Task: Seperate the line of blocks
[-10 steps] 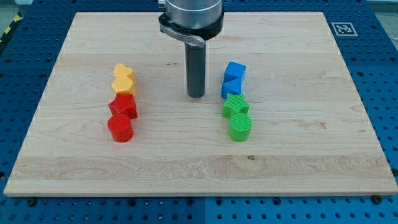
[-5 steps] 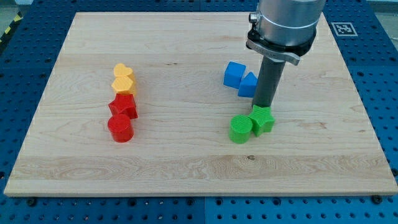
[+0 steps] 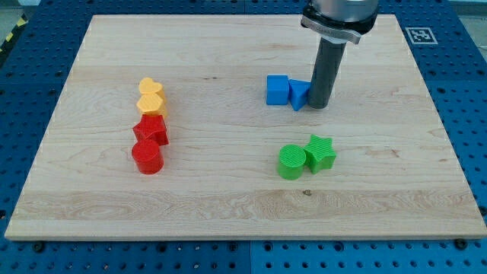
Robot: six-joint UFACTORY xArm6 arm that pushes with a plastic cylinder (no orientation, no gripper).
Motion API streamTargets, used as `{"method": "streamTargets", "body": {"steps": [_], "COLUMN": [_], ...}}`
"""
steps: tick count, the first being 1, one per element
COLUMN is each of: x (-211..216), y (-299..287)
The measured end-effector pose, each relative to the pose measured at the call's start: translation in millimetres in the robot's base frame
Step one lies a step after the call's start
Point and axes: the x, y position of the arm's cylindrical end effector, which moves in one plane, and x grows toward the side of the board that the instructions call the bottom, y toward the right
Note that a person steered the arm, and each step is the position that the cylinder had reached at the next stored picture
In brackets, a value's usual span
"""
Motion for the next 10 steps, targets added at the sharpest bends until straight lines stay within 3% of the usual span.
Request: {"method": "streamTargets", "body": {"steps": [2, 3, 4, 6, 7, 8, 9, 10], "x": [45.4, 44.5, 21.0, -80.7, -100.3, -98.7, -62.4, -3.7], "y": [-3.4, -57.4, -120.2, -187.5, -271.6, -352.6, -383.0, -371.9]}}
